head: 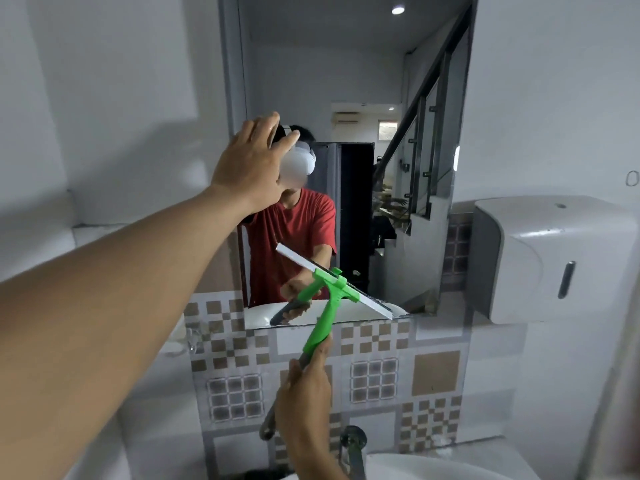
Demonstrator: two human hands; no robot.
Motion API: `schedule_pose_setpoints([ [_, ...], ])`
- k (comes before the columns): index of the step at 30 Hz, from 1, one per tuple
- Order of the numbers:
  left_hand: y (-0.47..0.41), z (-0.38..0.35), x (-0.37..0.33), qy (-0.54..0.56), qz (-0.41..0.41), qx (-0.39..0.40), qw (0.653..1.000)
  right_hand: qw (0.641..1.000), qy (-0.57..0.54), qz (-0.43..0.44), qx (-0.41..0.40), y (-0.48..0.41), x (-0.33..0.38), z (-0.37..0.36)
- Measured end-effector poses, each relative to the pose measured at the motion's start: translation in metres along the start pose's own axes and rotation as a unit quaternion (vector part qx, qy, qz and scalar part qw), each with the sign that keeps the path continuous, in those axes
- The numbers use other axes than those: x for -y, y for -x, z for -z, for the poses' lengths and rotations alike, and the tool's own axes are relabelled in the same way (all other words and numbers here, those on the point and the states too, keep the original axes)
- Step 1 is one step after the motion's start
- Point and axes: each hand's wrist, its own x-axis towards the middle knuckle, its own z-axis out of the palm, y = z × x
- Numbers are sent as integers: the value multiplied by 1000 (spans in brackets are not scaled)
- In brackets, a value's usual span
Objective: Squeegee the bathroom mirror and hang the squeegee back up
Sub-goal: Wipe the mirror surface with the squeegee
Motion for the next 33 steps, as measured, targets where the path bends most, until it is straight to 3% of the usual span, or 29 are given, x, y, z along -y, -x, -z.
schedule_pose_setpoints([
  [7,0,-6,2,11,9,7,1000,965,225,133,15,-3,-3,21],
  [15,5,-12,-7,12,29,-9,999,857,463,218,60,-25,-1,83],
  [22,13,-5,-16,23,50,-12,998,775,558,295,33,-56,-1,132],
  [29,42,-12,-27,29,52,-27,998,753,589,291,-41,-78,-6,198],
  [33,64,-26,-47,37,45,-20,998,778,576,240,-67,-83,-13,220],
])
